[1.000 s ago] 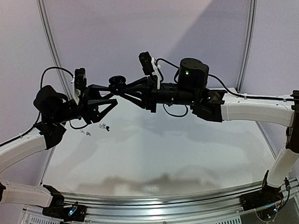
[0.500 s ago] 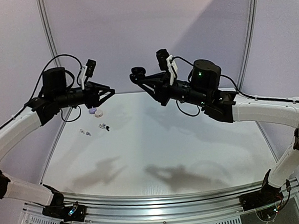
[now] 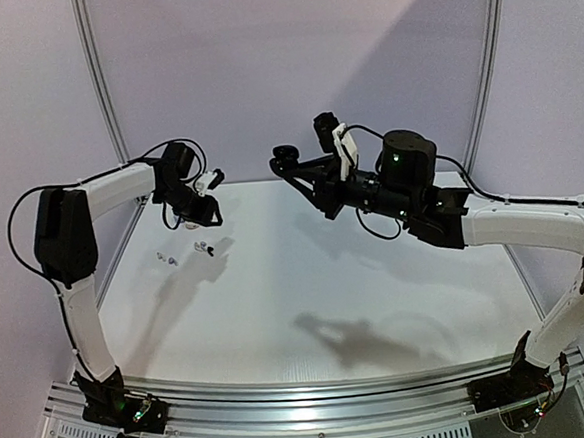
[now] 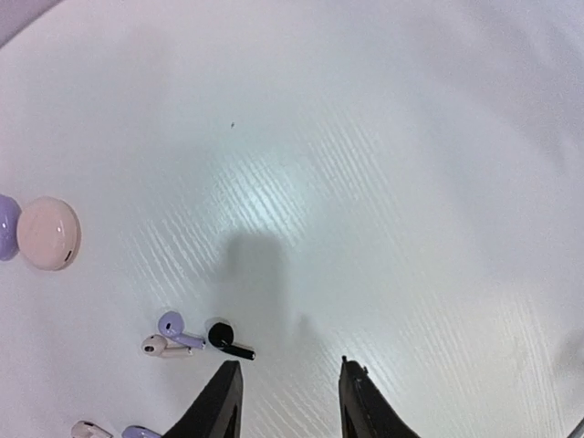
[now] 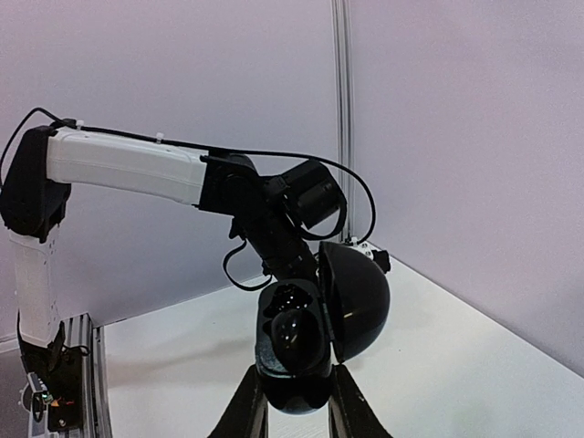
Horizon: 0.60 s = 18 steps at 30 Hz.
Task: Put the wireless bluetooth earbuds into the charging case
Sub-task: Pick up the left earbud from the corner of the board.
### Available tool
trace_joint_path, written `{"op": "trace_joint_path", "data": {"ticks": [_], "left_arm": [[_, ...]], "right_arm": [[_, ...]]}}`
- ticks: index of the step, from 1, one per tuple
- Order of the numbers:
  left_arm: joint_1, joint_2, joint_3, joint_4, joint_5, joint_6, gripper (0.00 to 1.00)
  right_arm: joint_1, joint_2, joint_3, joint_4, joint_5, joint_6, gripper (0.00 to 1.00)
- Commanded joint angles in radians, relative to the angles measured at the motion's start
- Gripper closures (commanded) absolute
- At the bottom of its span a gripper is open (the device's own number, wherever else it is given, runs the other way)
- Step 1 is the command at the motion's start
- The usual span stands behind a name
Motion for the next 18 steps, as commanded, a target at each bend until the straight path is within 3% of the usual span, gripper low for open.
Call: {"op": "trace_joint_path", "data": {"ticks": [1, 11, 15, 18], "left_arm": [[0.001, 0.065, 0.041, -0.02, -0.092, 0.134, 0.6], [0.019, 0.241, 0.159, -0.04, -0.14, 0.191, 0.46], [0.036, 0.287, 0.199, -0.083, -0.127, 0.161, 0.61], [0.044, 0.286, 0.186, -0.081, -0.118, 0.157, 0.65]], "right_arm": [[0.0, -0.021, -0.014, 0.002, 0.007, 0.018, 1.0], [-0.001, 0.013, 0.016, -0.012, -0.009, 0.031, 1.0], [0.0, 0.02, 0.032, -0.042, -0.015, 0.022, 1.0], [0.0, 0.019, 0.029, -0.049, -0.012, 0.017, 1.0]]}}
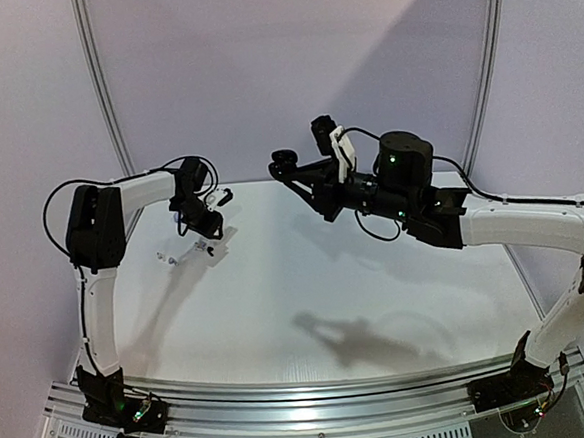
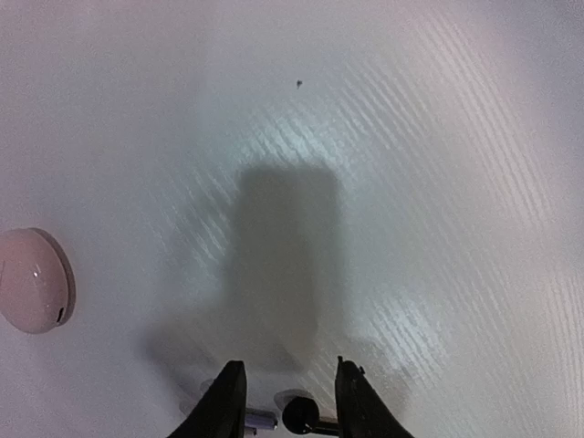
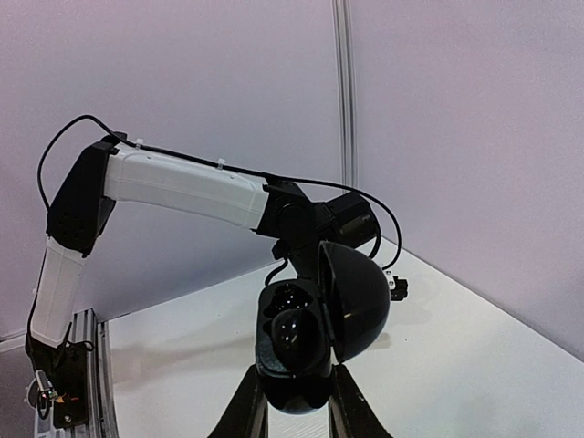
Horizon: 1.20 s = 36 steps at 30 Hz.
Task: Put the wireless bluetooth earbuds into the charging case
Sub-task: Pick up the left earbud from the corner of the board.
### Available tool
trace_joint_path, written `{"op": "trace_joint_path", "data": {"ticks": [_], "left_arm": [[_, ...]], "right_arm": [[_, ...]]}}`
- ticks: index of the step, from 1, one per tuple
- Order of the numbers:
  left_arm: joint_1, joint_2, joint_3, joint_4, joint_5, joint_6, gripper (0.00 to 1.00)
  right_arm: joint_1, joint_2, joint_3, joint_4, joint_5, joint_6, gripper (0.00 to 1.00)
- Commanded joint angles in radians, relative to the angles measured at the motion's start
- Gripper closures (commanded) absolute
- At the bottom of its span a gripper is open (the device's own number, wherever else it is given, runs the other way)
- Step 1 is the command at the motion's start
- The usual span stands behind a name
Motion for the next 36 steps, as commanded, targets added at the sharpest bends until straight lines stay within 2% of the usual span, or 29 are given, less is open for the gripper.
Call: {"op": "trace_joint_path", "data": {"ticks": [1, 9, 17, 32, 36], "left_arm": [[0.026, 0.009, 0.006, -0.038, 0.009, -0.001, 0.65], [0.025, -0.008, -0.076, -0.026, 0.015, -0.014, 0.67], [0.026, -0.018, -0.107, -0.016, 0.012, -0.036, 0.73], [0.017, -0.155, -0.265, 0.014, 0.048, -0.034, 0.72], [0.016, -0.151, -0.263, 0.02, 0.048, -0.035, 0.74]], "right_arm": [[0.0, 0.01, 0.026, -0.028, -0.005, -0.003, 1.0], [0.0, 0.014, 0.024, -0.029, -0.004, 0.0, 1.0], [0.0, 0.012, 0.024, -0.038, -0.001, 0.009, 1.0], [0.0, 0.014, 0.018, -0.04, -0.003, 0.022, 1.0], [0.0, 0.015, 0.02, -0.04, -0.003, 0.02, 1.0]]}}
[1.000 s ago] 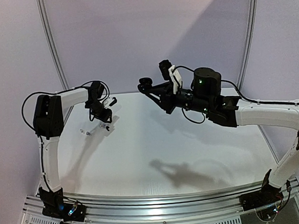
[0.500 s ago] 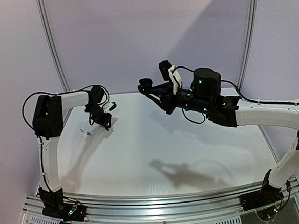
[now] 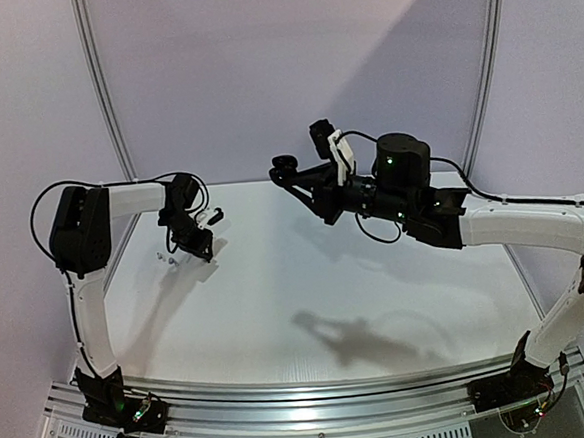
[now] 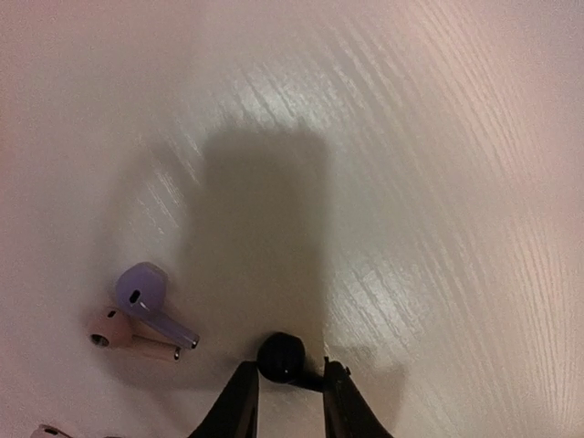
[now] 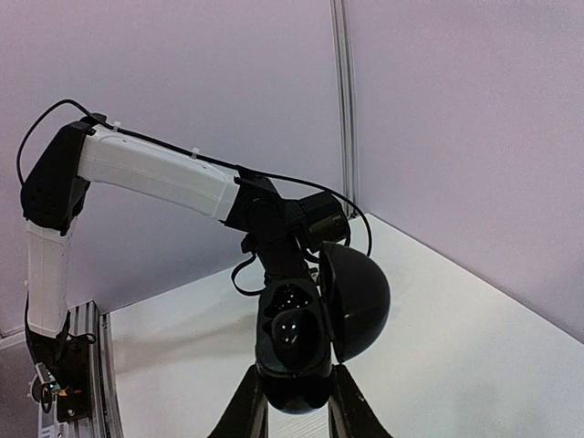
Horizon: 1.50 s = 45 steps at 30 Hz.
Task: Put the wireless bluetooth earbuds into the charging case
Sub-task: Pick up the left earbud from the corner of the board.
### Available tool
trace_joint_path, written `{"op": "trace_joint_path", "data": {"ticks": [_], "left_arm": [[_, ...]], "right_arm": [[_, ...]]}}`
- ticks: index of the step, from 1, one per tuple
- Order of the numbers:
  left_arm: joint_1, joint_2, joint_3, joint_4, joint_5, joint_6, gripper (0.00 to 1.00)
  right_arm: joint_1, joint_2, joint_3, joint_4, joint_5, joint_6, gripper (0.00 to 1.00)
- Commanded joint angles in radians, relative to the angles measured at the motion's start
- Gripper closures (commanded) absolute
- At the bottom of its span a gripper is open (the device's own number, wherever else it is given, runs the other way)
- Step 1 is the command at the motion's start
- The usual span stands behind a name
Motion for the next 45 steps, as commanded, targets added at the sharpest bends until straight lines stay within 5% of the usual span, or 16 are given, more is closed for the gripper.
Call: {"op": "trace_joint_path", "data": {"ticks": [1, 45], "left_arm": [[-0.006, -0.027, -0.009, 0.018, 0.019, 0.002, 0.74], [-0.011, 0.053, 0.03, -0.012, 0.029, 0.012, 0.75]], "right_arm": [[0.0, 0.012, 0.019, -0.004, -0.003, 0.006, 1.0], [-0.001, 0.022, 0.023, -0.018, -0.005, 0.011, 1.0]]}}
